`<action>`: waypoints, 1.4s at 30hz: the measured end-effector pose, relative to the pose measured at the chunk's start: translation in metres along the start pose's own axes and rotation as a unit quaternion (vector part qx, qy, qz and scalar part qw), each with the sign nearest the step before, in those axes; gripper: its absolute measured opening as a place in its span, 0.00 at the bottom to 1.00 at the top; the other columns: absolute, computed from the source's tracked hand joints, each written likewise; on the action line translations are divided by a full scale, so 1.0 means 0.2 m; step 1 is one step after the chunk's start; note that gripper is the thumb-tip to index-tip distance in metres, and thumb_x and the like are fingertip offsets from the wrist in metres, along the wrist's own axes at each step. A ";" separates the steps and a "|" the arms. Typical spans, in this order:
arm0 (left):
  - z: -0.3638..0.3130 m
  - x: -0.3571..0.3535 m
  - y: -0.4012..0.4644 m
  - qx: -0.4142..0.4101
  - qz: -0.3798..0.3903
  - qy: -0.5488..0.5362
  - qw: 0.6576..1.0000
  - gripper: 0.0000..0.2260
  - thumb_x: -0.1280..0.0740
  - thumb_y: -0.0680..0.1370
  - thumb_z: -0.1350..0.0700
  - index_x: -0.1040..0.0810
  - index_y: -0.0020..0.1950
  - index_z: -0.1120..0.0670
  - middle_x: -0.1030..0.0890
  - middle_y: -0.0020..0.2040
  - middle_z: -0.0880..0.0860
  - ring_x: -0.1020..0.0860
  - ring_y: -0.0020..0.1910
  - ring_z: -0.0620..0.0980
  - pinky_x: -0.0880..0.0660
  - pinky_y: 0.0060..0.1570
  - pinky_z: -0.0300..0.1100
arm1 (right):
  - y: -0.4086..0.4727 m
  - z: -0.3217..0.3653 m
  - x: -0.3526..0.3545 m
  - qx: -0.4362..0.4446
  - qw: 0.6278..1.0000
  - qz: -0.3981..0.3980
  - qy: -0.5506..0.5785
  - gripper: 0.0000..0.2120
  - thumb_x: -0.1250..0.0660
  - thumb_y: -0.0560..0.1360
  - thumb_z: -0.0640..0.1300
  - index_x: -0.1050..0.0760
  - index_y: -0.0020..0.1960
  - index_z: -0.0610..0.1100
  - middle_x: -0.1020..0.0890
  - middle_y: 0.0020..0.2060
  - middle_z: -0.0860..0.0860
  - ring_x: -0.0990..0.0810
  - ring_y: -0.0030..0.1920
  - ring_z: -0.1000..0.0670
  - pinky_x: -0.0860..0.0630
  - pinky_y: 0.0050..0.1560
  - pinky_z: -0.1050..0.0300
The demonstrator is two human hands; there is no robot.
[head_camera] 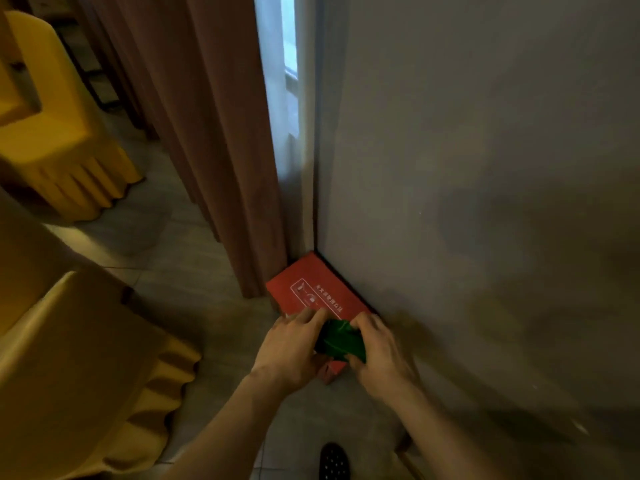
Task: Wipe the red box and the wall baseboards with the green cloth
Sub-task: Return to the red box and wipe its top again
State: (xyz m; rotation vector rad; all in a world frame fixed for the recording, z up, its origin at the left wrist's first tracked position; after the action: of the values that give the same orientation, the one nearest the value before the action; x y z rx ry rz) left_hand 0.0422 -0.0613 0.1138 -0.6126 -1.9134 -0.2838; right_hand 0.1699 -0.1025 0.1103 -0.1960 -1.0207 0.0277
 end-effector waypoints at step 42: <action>0.56 -1.54 0.50 0.052 0.164 0.101 0.980 0.52 0.38 0.76 0.32 0.78 0.74 0.49 0.71 0.80 0.52 0.71 0.78 0.57 0.66 0.78 0.60 | 0.63 -0.92 -1.19 0.085 0.969 0.129 -0.192 0.39 0.64 0.75 0.74 0.69 0.78 0.54 0.55 0.79 0.42 0.60 0.78 0.39 0.55 0.75 0.35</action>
State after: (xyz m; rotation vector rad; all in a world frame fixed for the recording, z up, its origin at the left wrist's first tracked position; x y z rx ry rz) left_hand 0.1047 -0.0136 -0.2201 -0.7859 -1.5925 -0.0318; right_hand 0.2103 -0.0329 -0.2068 -0.1681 -1.3662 0.4022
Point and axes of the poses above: each hand's wrist, its own y-axis towards the middle knuckle, its own x-axis out of the back of the hand, z = x × y, the point moved 9 cm from there along y, towards the middle knuckle
